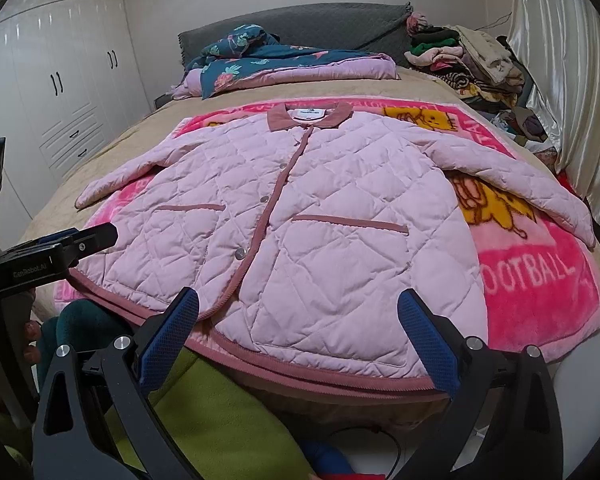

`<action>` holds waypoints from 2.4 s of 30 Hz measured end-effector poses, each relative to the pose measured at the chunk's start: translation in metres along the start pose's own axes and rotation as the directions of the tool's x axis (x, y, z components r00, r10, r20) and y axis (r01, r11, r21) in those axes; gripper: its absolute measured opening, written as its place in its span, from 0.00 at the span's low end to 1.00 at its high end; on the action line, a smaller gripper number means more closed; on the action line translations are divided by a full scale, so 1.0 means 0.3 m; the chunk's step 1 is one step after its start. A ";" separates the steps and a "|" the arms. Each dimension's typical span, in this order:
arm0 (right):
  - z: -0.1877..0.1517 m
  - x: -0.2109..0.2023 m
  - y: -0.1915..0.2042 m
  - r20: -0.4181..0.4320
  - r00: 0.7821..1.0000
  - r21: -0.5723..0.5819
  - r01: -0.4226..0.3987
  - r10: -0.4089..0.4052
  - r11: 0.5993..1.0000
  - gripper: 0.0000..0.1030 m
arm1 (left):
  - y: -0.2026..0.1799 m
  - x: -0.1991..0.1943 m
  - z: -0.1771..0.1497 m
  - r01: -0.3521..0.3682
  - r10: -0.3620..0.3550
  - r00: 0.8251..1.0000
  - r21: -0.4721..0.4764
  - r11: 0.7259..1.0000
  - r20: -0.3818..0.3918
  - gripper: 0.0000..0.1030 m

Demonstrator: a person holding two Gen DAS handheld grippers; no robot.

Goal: Fold large clothes

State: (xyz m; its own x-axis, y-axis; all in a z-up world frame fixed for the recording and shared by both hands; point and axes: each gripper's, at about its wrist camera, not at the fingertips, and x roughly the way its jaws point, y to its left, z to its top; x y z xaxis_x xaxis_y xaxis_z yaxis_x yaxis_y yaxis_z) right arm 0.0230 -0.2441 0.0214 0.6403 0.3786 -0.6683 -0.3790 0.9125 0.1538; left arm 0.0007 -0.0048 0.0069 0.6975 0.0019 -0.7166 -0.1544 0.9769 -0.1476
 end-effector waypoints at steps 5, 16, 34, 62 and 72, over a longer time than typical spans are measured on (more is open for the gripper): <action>0.004 0.001 0.004 0.004 1.000 -0.003 -0.002 0.002 1.000 0.96 | -0.003 -0.003 0.004 0.002 -0.002 1.000 0.003 1.000 0.001 0.92; 0.008 -0.003 0.010 0.005 1.000 -0.007 -0.004 0.004 1.000 0.96 | -0.011 -0.009 0.007 0.001 -0.001 1.000 0.005 1.000 0.004 0.92; 0.010 -0.001 0.010 0.006 1.000 -0.006 -0.005 0.005 1.000 0.96 | -0.008 -0.008 0.001 0.000 0.000 1.000 0.008 1.000 0.006 0.92; 0.296 0.064 -0.013 0.117 0.992 -0.035 0.042 -0.038 0.998 0.96 | 0.007 0.079 0.283 -0.022 0.023 0.999 -0.031 0.999 0.037 0.92; 0.439 0.133 -0.025 0.148 0.989 -0.020 0.028 -0.025 0.999 0.96 | -0.006 0.143 0.453 -0.033 0.036 0.997 -0.043 0.998 0.070 0.92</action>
State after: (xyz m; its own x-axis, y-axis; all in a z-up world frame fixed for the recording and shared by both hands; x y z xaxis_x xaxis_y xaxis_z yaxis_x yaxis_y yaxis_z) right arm 0.1394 -0.2156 0.0896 0.7415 0.3742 -0.5568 -0.3738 0.9197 0.1203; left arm 0.1260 0.0227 0.0689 0.7386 0.0525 -0.6721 -0.2080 0.9661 -0.1531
